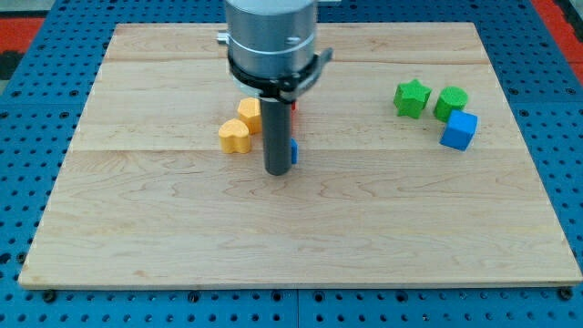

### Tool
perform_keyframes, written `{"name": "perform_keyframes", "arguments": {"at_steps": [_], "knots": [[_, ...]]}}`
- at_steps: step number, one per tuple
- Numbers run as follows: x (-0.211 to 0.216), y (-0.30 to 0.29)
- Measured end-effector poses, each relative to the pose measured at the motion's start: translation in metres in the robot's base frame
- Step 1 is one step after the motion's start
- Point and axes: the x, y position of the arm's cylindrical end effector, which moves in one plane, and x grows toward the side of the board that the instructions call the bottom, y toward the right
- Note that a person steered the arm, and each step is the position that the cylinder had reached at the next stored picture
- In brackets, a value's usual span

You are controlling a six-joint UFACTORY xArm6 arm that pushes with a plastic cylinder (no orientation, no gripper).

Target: Move the blue triangle below the green star

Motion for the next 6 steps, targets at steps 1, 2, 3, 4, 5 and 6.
{"name": "perform_keyframes", "arguments": {"at_steps": [1, 2, 3, 4, 5, 6], "knots": [[-0.003, -0.027], [-0.025, 0.035], [-0.043, 0.072], [-0.045, 0.023], [-0.054, -0.009], [-0.072, 0.033]]}}
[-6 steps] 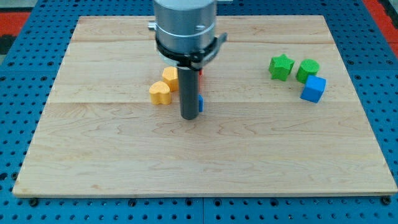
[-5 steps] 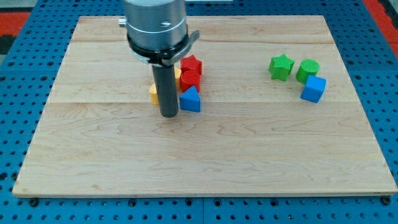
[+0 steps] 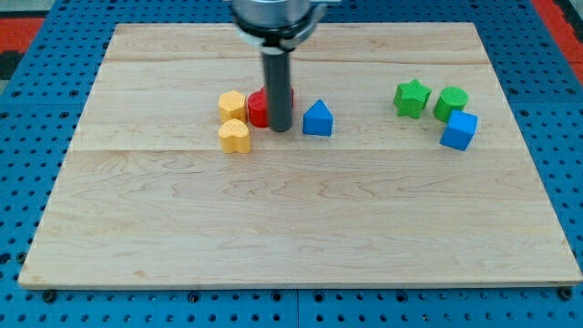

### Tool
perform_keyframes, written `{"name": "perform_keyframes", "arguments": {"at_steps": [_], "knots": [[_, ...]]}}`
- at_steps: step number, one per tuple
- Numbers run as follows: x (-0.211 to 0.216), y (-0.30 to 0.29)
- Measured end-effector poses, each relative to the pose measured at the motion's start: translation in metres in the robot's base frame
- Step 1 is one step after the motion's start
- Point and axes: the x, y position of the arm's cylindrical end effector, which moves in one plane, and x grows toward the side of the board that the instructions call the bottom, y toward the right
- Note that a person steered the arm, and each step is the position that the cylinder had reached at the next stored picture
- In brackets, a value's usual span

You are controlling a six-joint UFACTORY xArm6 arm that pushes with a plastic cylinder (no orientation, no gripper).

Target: Move the blue triangle below the green star

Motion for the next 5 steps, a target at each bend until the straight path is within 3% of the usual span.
{"name": "perform_keyframes", "arguments": {"at_steps": [2, 3, 4, 5], "knots": [[0.009, 0.115], [0.019, 0.111], [0.079, 0.112], [0.079, 0.112]]}}
